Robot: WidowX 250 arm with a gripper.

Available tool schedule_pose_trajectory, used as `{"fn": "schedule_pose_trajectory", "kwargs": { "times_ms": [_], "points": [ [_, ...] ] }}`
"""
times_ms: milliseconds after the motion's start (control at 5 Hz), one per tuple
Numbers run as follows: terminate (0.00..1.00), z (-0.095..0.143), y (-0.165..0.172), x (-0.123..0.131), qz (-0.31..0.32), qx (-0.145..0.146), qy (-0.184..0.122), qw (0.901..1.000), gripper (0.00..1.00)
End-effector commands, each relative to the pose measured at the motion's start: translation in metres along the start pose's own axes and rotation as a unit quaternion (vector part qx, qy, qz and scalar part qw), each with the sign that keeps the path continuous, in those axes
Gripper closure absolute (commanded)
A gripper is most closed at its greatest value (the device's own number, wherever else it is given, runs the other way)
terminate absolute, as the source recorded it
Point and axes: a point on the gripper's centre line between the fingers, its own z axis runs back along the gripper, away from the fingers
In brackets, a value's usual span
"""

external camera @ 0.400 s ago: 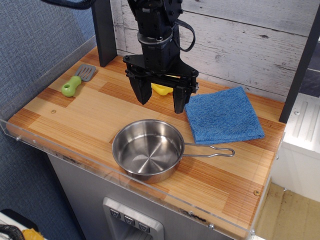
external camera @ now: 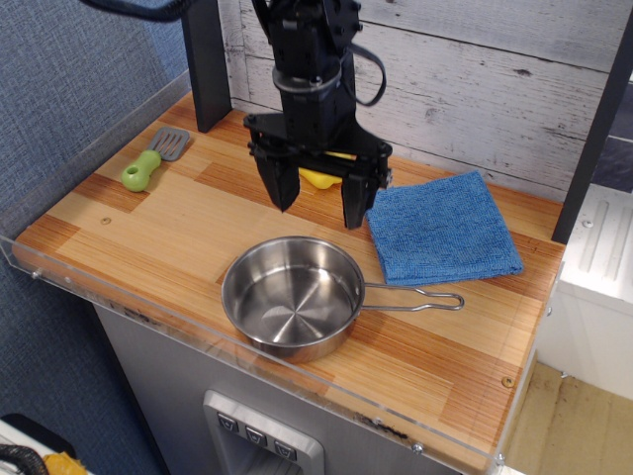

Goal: Put the butter in the pot.

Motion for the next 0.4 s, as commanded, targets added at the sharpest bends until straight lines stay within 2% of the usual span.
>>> {"fn": "schedule_pose_trajectory", "kwargs": {
  "times_ms": [0,200],
  "points": [
    [0.0,0.018,-0.004,0.018,0.045,0.013,-0.024,0.9986,0.0],
    [0.0,0.025,-0.001,0.03,0.068,0.018,-0.03,0.9971,0.0]
  ]
}}
